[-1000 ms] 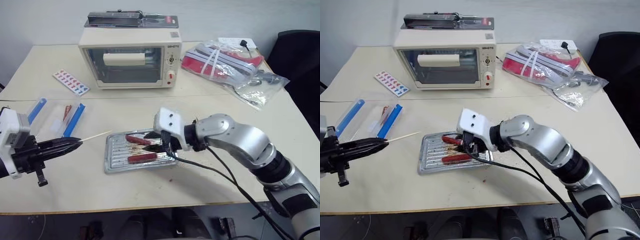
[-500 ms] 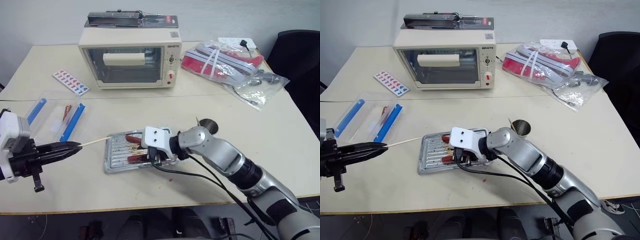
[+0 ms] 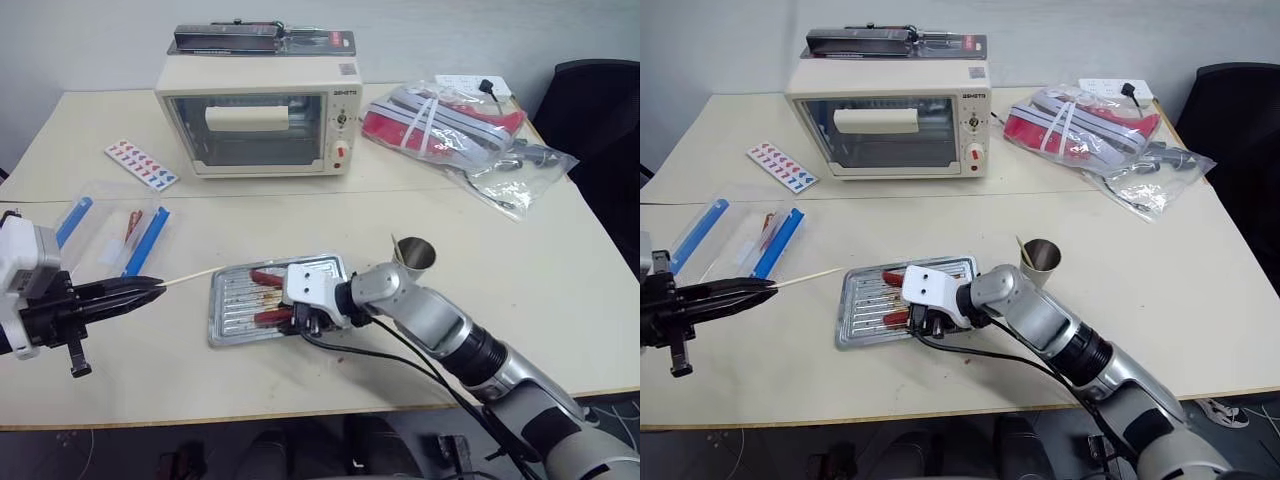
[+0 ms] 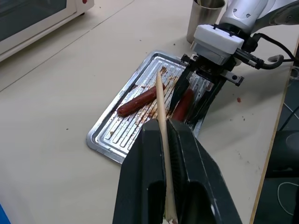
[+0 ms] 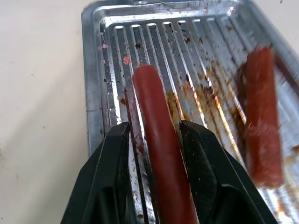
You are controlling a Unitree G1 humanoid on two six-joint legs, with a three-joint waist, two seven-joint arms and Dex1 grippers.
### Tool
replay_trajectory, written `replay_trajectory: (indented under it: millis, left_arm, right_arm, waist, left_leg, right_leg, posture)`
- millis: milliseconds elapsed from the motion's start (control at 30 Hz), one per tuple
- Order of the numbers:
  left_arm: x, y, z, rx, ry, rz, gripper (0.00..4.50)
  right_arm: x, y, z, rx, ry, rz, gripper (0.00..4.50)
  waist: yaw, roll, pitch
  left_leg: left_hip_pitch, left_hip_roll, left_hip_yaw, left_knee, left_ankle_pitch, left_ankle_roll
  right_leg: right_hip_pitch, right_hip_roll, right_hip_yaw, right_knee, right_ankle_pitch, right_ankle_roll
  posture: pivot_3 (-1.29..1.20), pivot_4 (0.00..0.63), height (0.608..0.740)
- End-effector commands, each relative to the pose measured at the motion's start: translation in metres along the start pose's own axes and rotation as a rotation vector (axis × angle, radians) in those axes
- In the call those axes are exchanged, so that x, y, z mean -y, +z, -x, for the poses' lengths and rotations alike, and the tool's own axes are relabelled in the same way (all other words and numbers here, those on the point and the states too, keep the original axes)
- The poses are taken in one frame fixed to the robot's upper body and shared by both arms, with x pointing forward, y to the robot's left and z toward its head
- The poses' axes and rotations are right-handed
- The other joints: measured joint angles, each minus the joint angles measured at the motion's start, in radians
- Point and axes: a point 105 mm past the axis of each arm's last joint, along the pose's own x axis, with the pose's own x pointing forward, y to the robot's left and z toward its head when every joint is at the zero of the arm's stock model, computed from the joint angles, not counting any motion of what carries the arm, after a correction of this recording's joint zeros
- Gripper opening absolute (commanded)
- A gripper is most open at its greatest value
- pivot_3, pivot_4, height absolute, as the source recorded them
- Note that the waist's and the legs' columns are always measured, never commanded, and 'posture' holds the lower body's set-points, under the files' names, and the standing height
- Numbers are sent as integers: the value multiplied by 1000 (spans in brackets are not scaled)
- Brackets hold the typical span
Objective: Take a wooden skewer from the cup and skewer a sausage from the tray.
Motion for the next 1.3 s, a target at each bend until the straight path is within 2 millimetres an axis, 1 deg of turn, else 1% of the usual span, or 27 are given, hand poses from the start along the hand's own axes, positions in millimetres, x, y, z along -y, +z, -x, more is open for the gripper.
replay_trajectory:
  millis: [33, 167, 267, 367, 400, 767, 833, 933, 1000, 1167, 1300]
  left_arm:
    - [-2, 7, 1, 13, 14, -38, 0]
    - [-3, 7, 0, 17, 14, -39, 0]
    - [-5, 8, 0, 19, 16, -40, 0]
    - [-6, 8, -1, 21, 17, -42, 0]
    - [-7, 9, -1, 22, 15, -44, 0]
    - [-14, 12, -7, 31, -4, -59, 0]
    - [-15, 13, -9, 36, -13, -60, 0]
    - [-15, 13, -12, 39, -40, -57, 0]
    - [-15, 12, -16, 36, -66, -55, 0]
    - [-16, 12, -27, 42, -145, -60, 0]
    - [-13, 21, -41, 70, -246, -57, 0]
  right_arm:
    - [1, -3, -2, -3, 4, 6, 1726]
    - [2, -5, -2, -5, 5, -1, 1726]
    - [2, -4, 0, 3, 7, -15, 1218]
    - [1, -4, 1, 5, 9, -21, 469]
    - [0, -3, 2, 8, 13, -29, 304]
    - [0, 2, 7, 25, -3, -55, 304]
    - [2, 6, 11, 32, -9, -57, 304]
    - [6, 20, 23, 57, -10, -60, 304]
    - [7, 32, 36, 77, 2, -74, 304]
    - [10, 56, 78, 83, 42, -111, 304]
    - [14, 69, 118, 70, 56, -130, 304]
  waist:
    - [0, 0, 0]
    - [0, 0, 0]
    - [0, 0, 0]
    - [0, 0, 0]
    - [0, 0, 0]
    - [1, 0, 0]
    - [1, 0, 0]
    - [1, 0, 0]
    - [1, 0, 0]
    - [2, 0, 0]
    - [4, 0, 0]
  left_leg:
    - [0, 0, 0, 0, 0, 0]
    - [0, 0, 0, 0, 0, 0]
    - [0, 0, 0, 0, 0, 0]
    - [0, 0, 0, 0, 0, 0]
    - [0, 0, 0, 0, 0, 0]
    - [1, 0, 0, 1, 0, 0]
    - [1, 0, 0, 1, 0, 0]
    - [0, 0, 0, 1, 0, 0]
    - [0, 0, 0, 1, 0, 0]
    - [0, 0, 0, 1, 0, 0]
    - [0, 0, 0, 1, 0, 0]
  right_leg:
    - [0, 0, 0, 0, 0, 0]
    - [0, 0, 0, 0, 0, 0]
    - [0, 0, 0, 1, 0, 0]
    - [0, 0, 0, 1, 0, 0]
    - [0, 0, 0, 1, 0, 0]
    - [0, 0, 0, 1, 0, 0]
    - [0, 0, 0, 1, 0, 0]
    - [0, 0, 0, 1, 0, 0]
    - [0, 0, 0, 2, 0, 0]
    - [-1, 0, 0, 2, 0, 0]
    - [-1, 0, 0, 2, 0, 0]
  posture:
    - [0, 150, 740]
    - [0, 150, 740]
    - [0, 150, 740]
    - [0, 150, 740]
    - [0, 150, 740]
    - [0, 150, 740]
    - [0, 150, 740]
    - [0, 150, 740]
    - [0, 150, 740]
    - [0, 150, 740]
    - [0, 150, 740]
